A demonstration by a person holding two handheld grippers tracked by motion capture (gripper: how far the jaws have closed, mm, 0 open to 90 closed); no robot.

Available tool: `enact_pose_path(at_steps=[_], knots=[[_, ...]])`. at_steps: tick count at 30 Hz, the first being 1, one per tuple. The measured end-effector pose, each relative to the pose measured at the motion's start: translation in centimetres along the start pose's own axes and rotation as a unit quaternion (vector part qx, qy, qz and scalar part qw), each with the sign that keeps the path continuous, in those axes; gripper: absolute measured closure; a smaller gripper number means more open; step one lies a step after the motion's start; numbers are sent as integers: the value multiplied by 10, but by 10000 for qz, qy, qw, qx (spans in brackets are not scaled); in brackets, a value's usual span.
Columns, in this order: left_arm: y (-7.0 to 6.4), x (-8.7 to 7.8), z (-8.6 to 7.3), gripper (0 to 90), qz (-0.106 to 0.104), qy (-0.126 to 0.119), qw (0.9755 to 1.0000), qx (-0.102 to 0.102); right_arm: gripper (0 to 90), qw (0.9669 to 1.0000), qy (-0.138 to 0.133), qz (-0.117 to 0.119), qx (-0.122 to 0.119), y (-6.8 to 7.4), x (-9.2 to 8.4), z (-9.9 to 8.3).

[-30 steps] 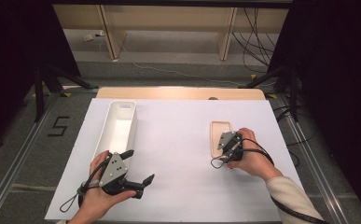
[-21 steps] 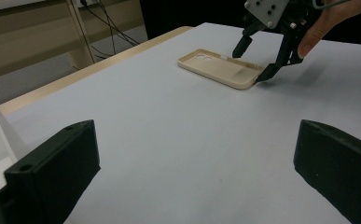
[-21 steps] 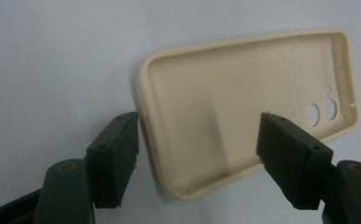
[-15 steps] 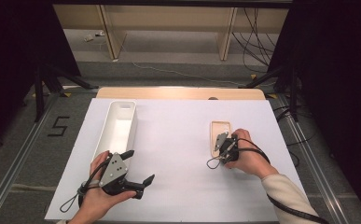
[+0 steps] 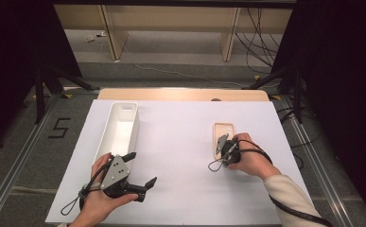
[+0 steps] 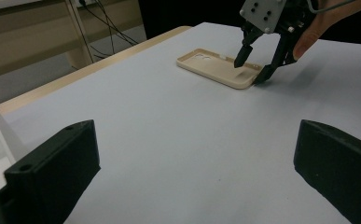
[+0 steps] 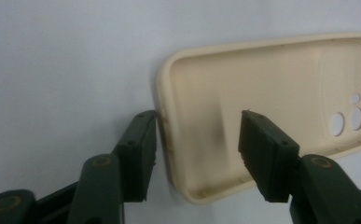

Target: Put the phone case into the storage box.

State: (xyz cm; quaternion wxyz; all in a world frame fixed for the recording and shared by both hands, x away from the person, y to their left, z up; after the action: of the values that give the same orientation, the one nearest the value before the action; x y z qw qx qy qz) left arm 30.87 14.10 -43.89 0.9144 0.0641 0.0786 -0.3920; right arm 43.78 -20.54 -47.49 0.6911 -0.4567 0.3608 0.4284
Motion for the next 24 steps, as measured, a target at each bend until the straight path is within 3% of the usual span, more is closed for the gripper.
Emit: enact_pose_path(at_steps=[6, 19, 24], knots=[[0, 0, 0, 0, 0, -4, 10000, 3, 577, 9998, 49, 154, -140, 1, 0, 2], [0, 0, 0, 0, -8, -6, 10000, 2, 580, 9997, 77, 173, -155, 0, -1, 2], [-1, 0, 0, 0, -11, 1, 10000, 9, 656, 9994, 124, 273, -199, 1, 0, 3]])
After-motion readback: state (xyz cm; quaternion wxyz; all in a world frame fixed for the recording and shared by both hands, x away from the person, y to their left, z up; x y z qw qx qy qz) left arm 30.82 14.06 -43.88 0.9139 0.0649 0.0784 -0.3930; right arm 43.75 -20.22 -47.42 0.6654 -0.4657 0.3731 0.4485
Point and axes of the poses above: each handheld gripper's, and its own axes: x roughly forward along the jaws, z roughly out of its top, y roughly to its left, the point moved 2 cm from there along x, roughly forward along the jaws, and after that the axes turned 9 degrees about -y, right-handed, at the moved point
